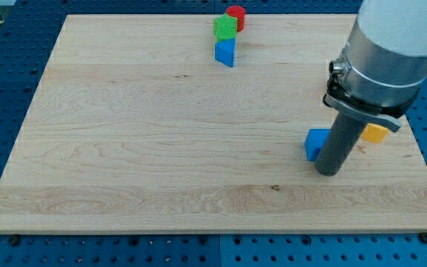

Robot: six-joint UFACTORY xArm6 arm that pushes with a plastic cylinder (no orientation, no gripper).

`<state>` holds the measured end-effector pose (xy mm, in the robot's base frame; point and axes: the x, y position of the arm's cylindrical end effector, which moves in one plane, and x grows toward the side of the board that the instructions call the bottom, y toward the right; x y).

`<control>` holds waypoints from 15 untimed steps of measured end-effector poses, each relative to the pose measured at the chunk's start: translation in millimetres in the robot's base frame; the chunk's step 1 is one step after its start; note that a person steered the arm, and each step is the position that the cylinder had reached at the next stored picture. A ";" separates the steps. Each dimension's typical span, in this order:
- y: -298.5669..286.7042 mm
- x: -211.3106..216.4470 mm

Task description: Move the blue cube to the right of the green circle

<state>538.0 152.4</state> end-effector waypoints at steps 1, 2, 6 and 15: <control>0.0 -18.7; 0.0 -37.0; -6.7 -109.4; -14.2 -222.2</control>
<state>315.8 138.2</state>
